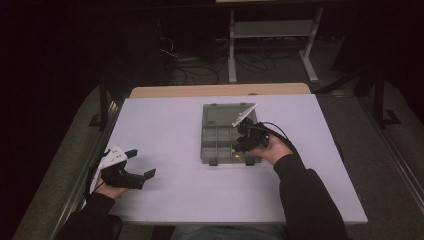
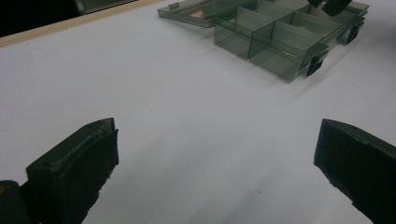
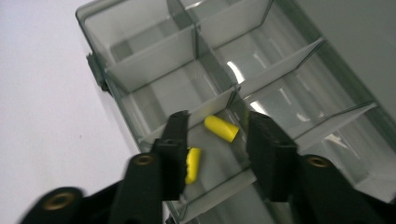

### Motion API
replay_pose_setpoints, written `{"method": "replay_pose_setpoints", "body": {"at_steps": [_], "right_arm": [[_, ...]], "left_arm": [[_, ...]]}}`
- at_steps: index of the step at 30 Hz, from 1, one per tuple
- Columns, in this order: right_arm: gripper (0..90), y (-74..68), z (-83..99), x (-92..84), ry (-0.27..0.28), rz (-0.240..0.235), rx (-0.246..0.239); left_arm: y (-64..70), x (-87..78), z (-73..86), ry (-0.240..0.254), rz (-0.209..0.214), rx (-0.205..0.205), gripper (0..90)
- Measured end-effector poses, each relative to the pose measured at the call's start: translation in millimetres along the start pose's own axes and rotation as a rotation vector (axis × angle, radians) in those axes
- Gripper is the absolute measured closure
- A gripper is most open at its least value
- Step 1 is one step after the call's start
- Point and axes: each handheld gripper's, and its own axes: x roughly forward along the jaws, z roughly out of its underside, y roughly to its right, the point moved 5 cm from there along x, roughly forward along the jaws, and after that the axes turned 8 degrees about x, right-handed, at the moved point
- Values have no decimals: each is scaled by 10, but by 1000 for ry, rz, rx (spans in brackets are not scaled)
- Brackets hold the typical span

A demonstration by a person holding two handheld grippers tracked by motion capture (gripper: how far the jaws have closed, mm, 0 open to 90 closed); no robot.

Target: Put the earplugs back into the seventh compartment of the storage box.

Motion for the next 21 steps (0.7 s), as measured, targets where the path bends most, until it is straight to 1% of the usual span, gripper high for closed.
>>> {"method": "replay_pose_setpoints", "body": {"at_steps": [1,2,3,4,6,7,9,10,11,12,13,14,16,17,18,21], "right_arm": [[491,4,-16,-30,24,0,18],[454,13,-22,-48,36,2,28],[454,13,-22,-48,36,2,28],[350,38,-30,-88,58,5,49],[288,50,-23,-122,64,-5,64],[288,50,-23,-122,64,-5,64],[173,57,-14,-148,70,11,66],[132,58,-11,-165,79,11,75],[129,61,-8,-187,88,9,81],[103,65,1,-232,110,6,85],[75,71,7,-249,117,12,89],[75,71,7,-249,117,12,89],[43,82,20,-275,121,21,101],[14,91,29,-305,133,23,108],[14,91,29,-305,133,23,108],[0,107,48,-365,161,26,119]], "left_arm": [[0,0,0,0,0,0,0],[0,0,0,0,0,0,0],[0,0,0,0,0,0,0],[1,-1,1,-1,1,1,0],[0,-2,1,0,0,0,0],[-1,-2,2,0,0,0,0],[-1,-1,1,0,0,0,0],[0,-1,1,-1,0,0,0],[2,0,1,-1,0,0,0],[2,0,0,-1,0,0,0],[2,0,0,-1,0,0,0],[2,2,0,-1,-1,-1,0],[1,0,0,-1,-1,0,0],[1,-2,0,0,-1,0,0],[0,-3,0,0,-2,0,0],[-2,-1,1,0,-2,-2,0]]}}
